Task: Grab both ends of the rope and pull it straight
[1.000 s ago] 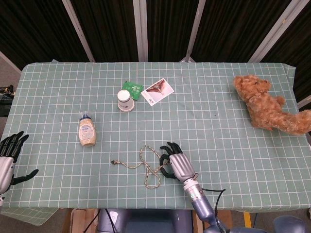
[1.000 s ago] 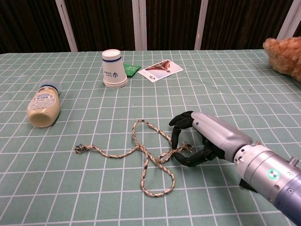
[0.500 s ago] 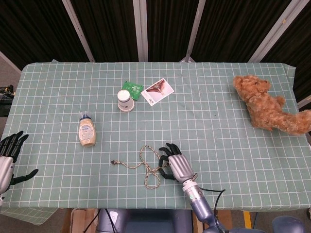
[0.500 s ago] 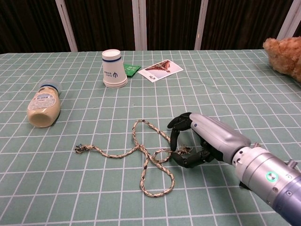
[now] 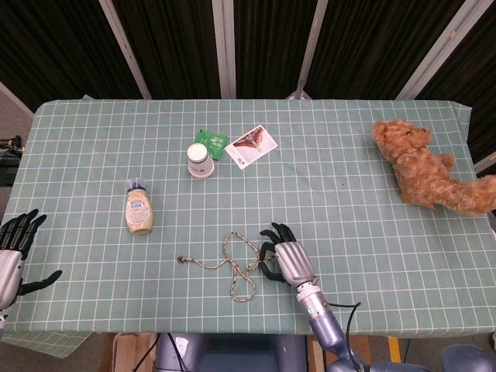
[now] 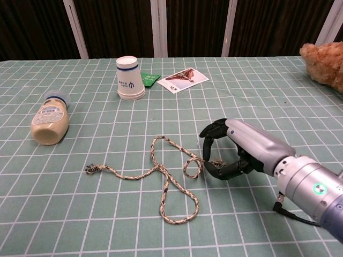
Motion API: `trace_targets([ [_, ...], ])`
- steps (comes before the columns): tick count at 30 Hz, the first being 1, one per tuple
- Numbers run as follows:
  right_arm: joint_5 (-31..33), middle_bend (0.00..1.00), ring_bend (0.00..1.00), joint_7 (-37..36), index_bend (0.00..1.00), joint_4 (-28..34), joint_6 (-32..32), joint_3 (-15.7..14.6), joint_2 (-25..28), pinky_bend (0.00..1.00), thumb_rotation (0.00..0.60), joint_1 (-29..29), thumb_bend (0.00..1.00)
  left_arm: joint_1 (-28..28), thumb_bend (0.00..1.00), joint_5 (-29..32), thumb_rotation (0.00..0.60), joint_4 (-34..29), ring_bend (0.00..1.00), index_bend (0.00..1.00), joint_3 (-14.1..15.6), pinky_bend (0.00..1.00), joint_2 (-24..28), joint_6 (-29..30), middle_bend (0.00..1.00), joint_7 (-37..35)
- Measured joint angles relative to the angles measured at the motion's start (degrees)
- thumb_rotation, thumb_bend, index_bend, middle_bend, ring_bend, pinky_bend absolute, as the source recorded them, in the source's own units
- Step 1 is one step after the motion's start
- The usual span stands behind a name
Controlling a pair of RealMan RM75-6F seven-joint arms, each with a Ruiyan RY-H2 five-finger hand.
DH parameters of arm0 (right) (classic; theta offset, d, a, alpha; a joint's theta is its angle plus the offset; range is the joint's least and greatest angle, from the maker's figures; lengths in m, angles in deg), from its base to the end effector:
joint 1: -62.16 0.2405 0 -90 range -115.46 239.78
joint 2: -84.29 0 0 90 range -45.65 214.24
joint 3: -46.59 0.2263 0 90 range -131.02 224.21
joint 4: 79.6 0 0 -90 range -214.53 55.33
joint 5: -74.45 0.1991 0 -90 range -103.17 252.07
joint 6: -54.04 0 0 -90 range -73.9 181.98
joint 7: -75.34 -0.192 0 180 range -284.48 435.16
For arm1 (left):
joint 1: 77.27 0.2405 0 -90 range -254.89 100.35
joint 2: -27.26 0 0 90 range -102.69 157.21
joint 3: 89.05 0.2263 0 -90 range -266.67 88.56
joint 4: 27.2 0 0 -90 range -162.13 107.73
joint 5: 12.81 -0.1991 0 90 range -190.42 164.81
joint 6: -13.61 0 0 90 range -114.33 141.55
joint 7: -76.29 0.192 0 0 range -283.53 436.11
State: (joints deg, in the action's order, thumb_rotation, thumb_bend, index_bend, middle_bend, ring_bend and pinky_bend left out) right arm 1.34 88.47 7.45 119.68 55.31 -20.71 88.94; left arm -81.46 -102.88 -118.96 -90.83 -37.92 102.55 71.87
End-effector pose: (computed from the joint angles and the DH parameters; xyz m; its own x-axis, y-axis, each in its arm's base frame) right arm -0.1009 -0.2830 -0.0733 0.0495 -0.3241 0.9447 -0.9720 -0.2331 -0.0290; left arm -0.2668 0.2182 0.1544 0.3179 -0.0357 0.9475 0.9448 -0.0724 -0.3197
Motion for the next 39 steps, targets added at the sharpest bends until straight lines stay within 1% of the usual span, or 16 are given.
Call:
trace_targets([
  [3, 0.0, 0.23, 0.0, 0.0, 0.61, 1.0, 0.4, 0.5, 1.6, 0.0, 0.6, -0.1, 0.49, -0.3, 0.06, -0.5, 0.6, -0.5, 0.0, 0.1, 0.1, 0.0, 0.1, -0.2, 0.0, 0.4],
  [5, 0.0, 0.23, 0.0, 0.0, 0.61, 1.8, 0.6, 0.7, 2.8, 0.0, 0.6, -0.2, 0.49, -0.6, 0.1, -0.9, 0.6, -1.1, 0.0, 0.17, 0.2, 0.0, 0.2, -0.7, 0.0, 0.8],
  [8, 0.0, 0.23, 0.0, 0.0, 0.61, 3.3, 0.8, 0.9, 4.5, 0.0, 0.6, -0.4, 0.49, -1.6, 0.16, -1.9, 0.6, -3.1, 0.0, 0.26, 0.6, 0.0, 0.7, -2.4, 0.01, 1.9],
  [11, 0.2, 0.23, 0.0, 0.1, 0.61, 4.6, 0.9, 0.9, 5.5, 0.0, 0.6, -0.6, 0.49, -3.4, 0.19, -3.5, 0.6, -5.6, 0.0, 0.33, 0.8, 0.0, 1.0, -4.7, 0.04, 4.5],
  [15, 0.3, 0.23, 0.0, 0.4, 0.61, 5.8, 1.2, 0.7, 6.3, 0.0, 0.6, -0.8, 0.49, -6.5, 0.23, -4.7, 0.6, -9.1, 0.0, 0.37, 0.7, 0.0, 0.1, -9.4, 0.07, 10.3],
  [19, 0.8, 0.23, 0.0, 0.4, 0.61, 6.5, 1.4, 0.7, 6.9, 0.0, 0.6, -1.0, 0.49, -9.8, 0.28, -3.7, 0.6, -12.0, 0.0, 0.41, -0.1, 0.0, -2.7, -15.1, 0.1, 16.4],
  [24, 1.3, 0.23, 0.0, 0.3, 0.61, 6.9, 1.5, 0.8, 7.8, 0.0, 0.6, -1.2, 0.49, -14.0, 0.31, 2.0, 0.6, -13.9, 0.0, 0.42, -2.0, 0.0, -8.8, -21.7, 0.11, 24.4],
  [28, 1.7, 0.23, 0.0, -0.1, 0.61, 7.0, 1.5, 1.0, 8.6, 0.0, 0.6, -1.3, 0.49, -16.5, 0.33, 7.5, 0.6, -14.3, 0.0, 0.43, -3.4, 0.0, -13.9, -24.9, 0.11, 29.8],
  [33, 2.0, 0.23, 0.0, -0.9, 0.61, 7.1, 1.6, 1.3, 9.7, 0.0, 0.6, -1.5, 0.49, -18.9, 0.37, 13.3, 0.6, -13.5, 0.0, 0.46, -4.6, 0.0, -20.1, -26.6, 0.11, 36.9],
  [39, 2.3, 0.23, 0.0, -1.9, 0.61, 7.2, 1.6, 1.4, 10.4, 0.0, 0.6, -1.7, 0.49, -21.2, 0.4, 19.3, 0.6, -11.8, 0.0, 0.49, -5.5, 0.0, -26.0, -27.2, 0.12, 42.7],
])
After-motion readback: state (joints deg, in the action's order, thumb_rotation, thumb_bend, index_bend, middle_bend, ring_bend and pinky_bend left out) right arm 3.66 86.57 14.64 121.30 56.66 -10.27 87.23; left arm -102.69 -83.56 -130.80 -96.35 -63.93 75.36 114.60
